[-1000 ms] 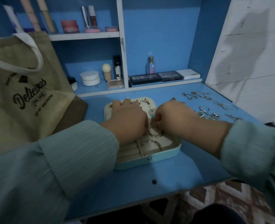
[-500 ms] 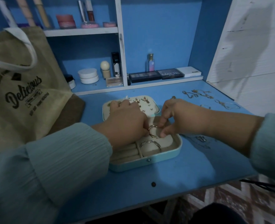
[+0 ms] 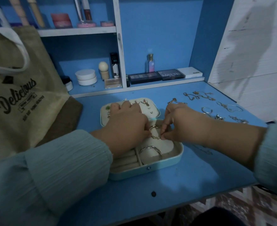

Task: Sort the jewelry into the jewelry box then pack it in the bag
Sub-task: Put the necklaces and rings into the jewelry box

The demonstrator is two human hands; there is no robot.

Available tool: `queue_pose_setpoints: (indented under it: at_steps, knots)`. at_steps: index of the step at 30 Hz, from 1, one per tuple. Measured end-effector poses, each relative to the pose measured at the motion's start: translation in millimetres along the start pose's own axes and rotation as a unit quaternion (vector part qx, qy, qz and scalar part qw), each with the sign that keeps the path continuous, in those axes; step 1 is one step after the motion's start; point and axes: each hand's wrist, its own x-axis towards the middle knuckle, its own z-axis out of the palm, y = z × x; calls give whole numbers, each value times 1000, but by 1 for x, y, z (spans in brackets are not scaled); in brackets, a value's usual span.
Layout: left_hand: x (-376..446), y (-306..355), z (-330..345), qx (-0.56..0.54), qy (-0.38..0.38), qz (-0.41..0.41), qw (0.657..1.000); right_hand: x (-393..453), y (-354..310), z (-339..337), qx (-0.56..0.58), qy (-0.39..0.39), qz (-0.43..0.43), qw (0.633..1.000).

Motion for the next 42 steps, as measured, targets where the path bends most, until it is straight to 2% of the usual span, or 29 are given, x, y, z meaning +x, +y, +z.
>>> queue_pose_setpoints:
  at_steps: [6,11,14,20,27,31,36,42]
  knots:
    - [0,-2,-5,-1,-6,10,1000,0,10,-1,59,31,-13,998]
    - [15,3,-15,-5,15,10,1000,-3,27,-8,52,78,-1,996]
    - [32,10,-18,-21,25,14,999,-7,41,-15,46,82,26,995]
    - [86,35,-23,-56,-60,15,997,-19,79,-31,20,78,105,991]
    - [143,60,-16,-98,-83,34,991,-39,128,-54,-21,69,200,977]
    - [160,73,-7,-110,-84,53,989,-50,153,-59,-27,41,243,969]
    - [167,96,2,-124,-79,124,981,-56,169,-64,-29,-23,258,965]
    - [177,110,2,-13,-70,169,983,-56,175,-67,-24,-63,257,964]
